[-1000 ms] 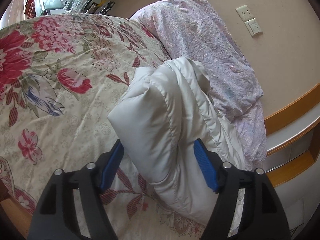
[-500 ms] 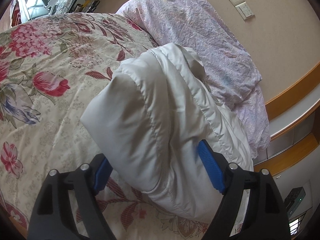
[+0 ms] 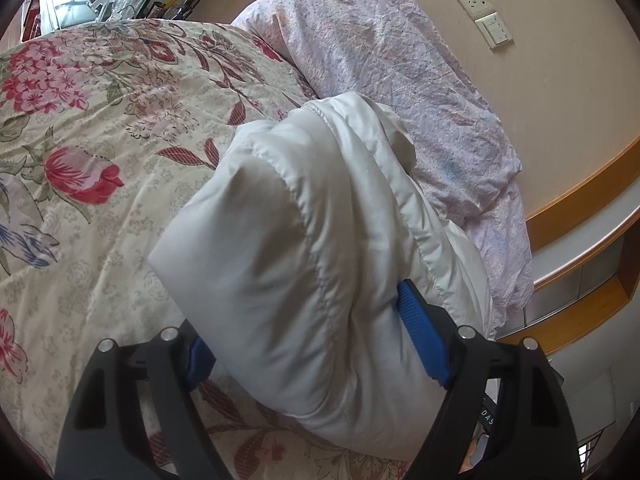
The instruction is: Fold large clothes
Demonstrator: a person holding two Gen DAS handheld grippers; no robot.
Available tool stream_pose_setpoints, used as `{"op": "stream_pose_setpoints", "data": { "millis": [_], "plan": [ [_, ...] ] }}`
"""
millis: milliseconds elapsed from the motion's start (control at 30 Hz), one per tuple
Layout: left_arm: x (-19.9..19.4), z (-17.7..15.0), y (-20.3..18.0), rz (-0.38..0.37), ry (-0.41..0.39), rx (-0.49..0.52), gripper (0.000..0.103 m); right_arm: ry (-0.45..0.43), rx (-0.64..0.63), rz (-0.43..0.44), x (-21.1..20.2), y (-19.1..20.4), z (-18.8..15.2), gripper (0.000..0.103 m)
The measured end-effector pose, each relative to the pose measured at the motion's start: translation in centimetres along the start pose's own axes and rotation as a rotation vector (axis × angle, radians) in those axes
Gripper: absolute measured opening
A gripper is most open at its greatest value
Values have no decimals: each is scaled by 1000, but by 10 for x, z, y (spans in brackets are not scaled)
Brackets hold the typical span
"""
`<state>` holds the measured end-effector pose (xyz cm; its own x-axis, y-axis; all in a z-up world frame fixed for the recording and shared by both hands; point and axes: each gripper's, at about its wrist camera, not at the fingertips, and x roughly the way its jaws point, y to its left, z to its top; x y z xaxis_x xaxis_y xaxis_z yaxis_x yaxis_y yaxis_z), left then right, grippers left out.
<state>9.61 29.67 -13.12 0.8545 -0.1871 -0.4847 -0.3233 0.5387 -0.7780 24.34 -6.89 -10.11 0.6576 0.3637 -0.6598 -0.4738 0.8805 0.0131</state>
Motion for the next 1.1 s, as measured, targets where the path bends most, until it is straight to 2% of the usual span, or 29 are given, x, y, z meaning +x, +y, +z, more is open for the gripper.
{"op": "stream_pose_setpoints", "data": {
  "millis": [267,633,833,1033,1100],
  "plan": [
    [1,2,0,-8,-15,-21,81,40,5,30,11,-6,-1,57],
    [4,5,-1,13,-68,-66,81,52,-4,40,14,-6,-1,58],
    [6,8,-2,-2,-78,-86,80,47,0,47,15,-8,-1,58],
    [4,11,10,-72,-80,-148,71,43,3,51,14,-8,-2,58],
    [4,11,13,-90,-78,-164,65,44,3,51,14,-7,-2,58]
  ]
}}
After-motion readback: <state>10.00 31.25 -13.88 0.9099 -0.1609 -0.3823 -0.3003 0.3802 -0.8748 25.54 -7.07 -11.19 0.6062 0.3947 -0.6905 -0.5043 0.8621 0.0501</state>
